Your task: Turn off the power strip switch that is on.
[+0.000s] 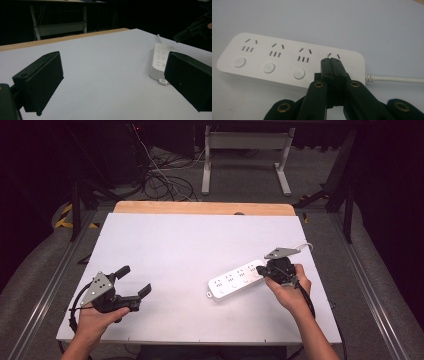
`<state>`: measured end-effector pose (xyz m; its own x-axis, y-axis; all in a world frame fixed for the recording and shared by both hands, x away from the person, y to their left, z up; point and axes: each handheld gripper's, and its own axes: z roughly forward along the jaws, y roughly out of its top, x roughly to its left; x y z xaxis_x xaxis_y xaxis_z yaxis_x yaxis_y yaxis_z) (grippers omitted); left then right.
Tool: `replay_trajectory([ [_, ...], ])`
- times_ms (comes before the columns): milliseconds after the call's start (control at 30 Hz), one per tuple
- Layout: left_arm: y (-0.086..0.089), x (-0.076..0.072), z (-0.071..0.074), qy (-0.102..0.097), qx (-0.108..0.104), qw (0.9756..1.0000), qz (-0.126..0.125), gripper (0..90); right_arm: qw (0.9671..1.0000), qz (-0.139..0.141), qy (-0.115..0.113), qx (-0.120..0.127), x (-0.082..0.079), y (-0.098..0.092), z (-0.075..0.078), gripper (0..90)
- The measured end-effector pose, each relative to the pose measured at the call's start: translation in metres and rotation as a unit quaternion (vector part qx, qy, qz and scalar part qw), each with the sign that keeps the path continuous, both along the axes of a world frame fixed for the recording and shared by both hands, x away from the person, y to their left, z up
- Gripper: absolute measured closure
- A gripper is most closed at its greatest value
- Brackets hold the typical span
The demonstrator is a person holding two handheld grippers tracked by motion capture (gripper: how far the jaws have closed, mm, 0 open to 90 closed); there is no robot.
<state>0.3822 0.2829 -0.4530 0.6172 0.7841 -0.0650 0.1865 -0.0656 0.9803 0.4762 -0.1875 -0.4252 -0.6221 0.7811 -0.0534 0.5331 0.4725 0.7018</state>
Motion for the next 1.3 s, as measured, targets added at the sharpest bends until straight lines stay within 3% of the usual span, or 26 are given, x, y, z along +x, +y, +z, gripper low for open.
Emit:
replay_trajectory([
  [300,-0.001,0.0,0.0,0.001,0.003,1.0,-0.003,2.7,0.9996,-0.009,0.022,-0.013,0.01,0.0,-0.024,90.0],
  [367,-0.001,0.0,0.0,0.002,0.002,1.0,-0.003,2.6,0.9998,-0.011,0.016,0.0,0.01,0.0,-0.023,90.0],
  [767,-0.001,-0.001,0.0,0.001,0.005,1.0,-0.005,2.7,0.9997,-0.015,0.017,0.008,0.009,0.001,-0.029,90.0],
  [1000,-0.001,-0.002,0.0,0.001,0.003,1.0,-0.006,2.7,0.9997,-0.022,0.006,-0.001,0.007,0.005,-0.03,90.0],
  [1300,-0.002,-0.002,0.0,0.001,-0.001,1.0,-0.004,2.7,0.9995,-0.03,0.007,-0.012,0.005,0.008,-0.03,90.0],
])
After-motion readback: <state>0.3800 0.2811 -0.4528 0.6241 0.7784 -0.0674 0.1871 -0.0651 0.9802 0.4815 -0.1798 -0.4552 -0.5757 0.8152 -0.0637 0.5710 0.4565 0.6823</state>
